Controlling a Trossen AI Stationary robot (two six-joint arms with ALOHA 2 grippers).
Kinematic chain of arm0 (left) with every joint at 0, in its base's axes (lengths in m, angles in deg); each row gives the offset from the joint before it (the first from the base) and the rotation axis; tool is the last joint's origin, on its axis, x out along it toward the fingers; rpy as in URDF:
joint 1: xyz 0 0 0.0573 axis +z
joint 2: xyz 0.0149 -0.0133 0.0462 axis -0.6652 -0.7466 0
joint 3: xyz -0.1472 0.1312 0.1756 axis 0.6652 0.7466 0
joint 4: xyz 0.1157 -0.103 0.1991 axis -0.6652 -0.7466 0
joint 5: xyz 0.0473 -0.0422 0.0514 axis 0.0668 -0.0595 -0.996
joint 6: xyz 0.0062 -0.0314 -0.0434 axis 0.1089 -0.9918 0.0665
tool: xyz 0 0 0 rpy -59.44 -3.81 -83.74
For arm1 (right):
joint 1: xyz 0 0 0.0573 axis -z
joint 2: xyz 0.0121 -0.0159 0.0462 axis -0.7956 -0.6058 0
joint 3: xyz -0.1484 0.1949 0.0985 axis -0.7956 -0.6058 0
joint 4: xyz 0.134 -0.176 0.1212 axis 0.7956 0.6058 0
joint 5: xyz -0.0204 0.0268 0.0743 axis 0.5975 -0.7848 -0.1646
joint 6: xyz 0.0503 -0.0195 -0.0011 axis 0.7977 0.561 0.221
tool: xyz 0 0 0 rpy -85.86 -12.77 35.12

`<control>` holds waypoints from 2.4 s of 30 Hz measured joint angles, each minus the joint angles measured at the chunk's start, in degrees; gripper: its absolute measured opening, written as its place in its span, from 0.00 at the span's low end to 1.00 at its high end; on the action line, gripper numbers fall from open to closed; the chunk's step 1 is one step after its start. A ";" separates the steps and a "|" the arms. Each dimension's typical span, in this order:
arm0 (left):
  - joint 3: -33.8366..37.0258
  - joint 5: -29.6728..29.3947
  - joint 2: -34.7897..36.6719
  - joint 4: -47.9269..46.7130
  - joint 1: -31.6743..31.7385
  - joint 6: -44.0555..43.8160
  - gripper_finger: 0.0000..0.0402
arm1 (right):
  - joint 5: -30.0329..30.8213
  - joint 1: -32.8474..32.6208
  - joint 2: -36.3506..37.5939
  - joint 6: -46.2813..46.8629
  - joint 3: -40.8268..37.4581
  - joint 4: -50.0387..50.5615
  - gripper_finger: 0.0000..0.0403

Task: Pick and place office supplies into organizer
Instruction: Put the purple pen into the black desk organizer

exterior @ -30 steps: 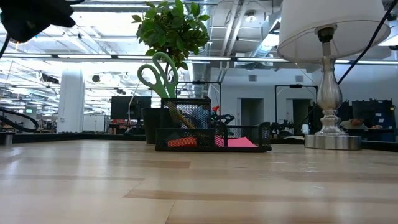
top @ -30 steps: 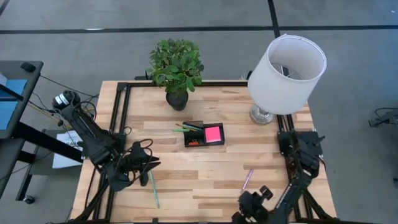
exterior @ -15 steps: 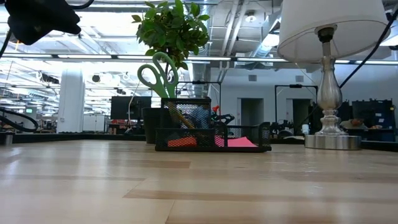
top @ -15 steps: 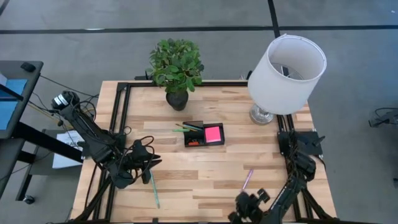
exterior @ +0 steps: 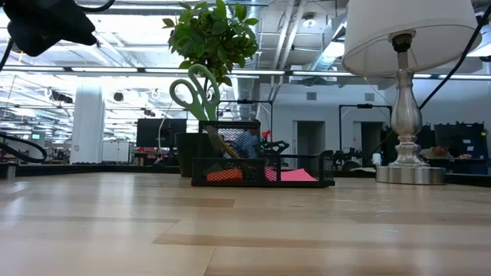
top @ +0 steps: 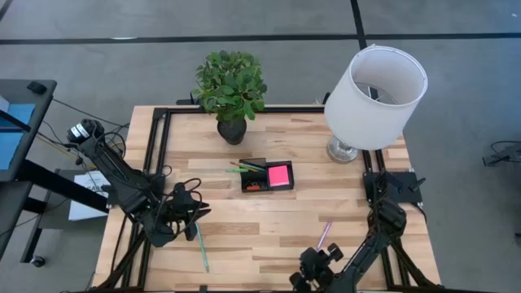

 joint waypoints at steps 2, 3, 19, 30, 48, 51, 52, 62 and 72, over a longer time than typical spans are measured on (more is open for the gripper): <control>0.00 0.51 0.00 -0.09 0.00 -0.16 0.20 | -2.46 0.24 -0.13 -0.29 -1.53 -3.52 0.30; 0.00 0.86 0.00 -0.08 0.00 -0.33 0.20 | -3.73 0.21 -0.19 -0.37 -2.23 -3.79 0.30; 0.00 1.41 0.00 0.07 0.00 -2.01 0.20 | -15.70 -4.98 0.27 10.24 -8.00 1.88 0.30; 0.00 0.36 0.00 0.11 -0.02 -5.66 0.20 | -4.96 -5.86 0.04 26.96 -8.03 3.26 0.30; 0.00 0.45 0.00 -0.38 -0.02 -3.90 0.20 | -10.83 3.16 0.15 20.52 -11.45 -1.20 0.30; 0.00 1.01 0.00 -0.55 -0.02 -3.85 0.20 | -12.92 2.96 0.35 20.65 -11.94 -1.64 0.30; 0.00 1.10 0.00 -0.59 -0.02 -3.85 0.20 | -12.87 2.67 0.35 20.77 -11.94 -1.52 0.30; 0.00 0.79 0.00 -0.99 -0.02 -3.83 0.20 | -13.43 -2.86 0.02 23.79 -10.58 7.74 0.30; 0.00 -1.00 0.00 -0.98 0.00 -5.26 0.20 | -10.25 -12.66 1.24 27.88 -10.21 7.05 0.30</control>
